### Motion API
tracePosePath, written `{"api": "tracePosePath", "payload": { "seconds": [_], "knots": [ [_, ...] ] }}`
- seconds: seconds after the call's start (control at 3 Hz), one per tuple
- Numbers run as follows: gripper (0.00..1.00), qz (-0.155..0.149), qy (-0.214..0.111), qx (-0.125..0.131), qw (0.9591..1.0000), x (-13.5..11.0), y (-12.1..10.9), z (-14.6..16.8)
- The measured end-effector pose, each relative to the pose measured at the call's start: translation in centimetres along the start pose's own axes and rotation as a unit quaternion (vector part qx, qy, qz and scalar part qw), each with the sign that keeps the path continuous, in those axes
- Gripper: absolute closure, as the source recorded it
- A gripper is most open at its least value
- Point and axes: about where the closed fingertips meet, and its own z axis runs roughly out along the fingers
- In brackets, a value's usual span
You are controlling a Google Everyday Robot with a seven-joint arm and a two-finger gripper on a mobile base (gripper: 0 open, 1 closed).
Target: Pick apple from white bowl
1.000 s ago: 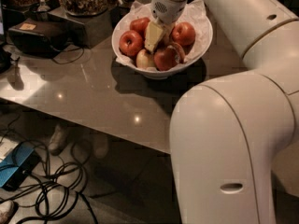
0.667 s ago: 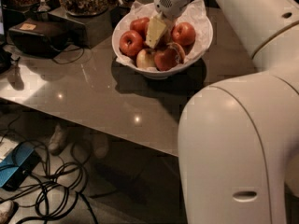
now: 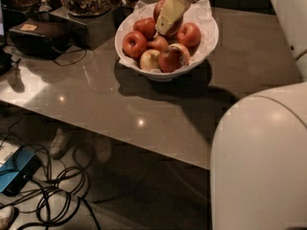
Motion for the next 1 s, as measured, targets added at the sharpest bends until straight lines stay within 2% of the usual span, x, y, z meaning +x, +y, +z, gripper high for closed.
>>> {"api": "tracePosePath", "payload": {
  "seconds": [0.33,0.67,1.0],
  "knots": [
    [1.0,-0.035,-0.018,-0.009,0.9992,-0.32,1.82,-2.65],
    [1.0,-0.065,-0.03,-0.022,0.9972,0.12,2.8,-3.27],
    [1.0,-0.066,-0.039,-0.015,0.9969,-0.55,2.37,-2.95]
  ]
}}
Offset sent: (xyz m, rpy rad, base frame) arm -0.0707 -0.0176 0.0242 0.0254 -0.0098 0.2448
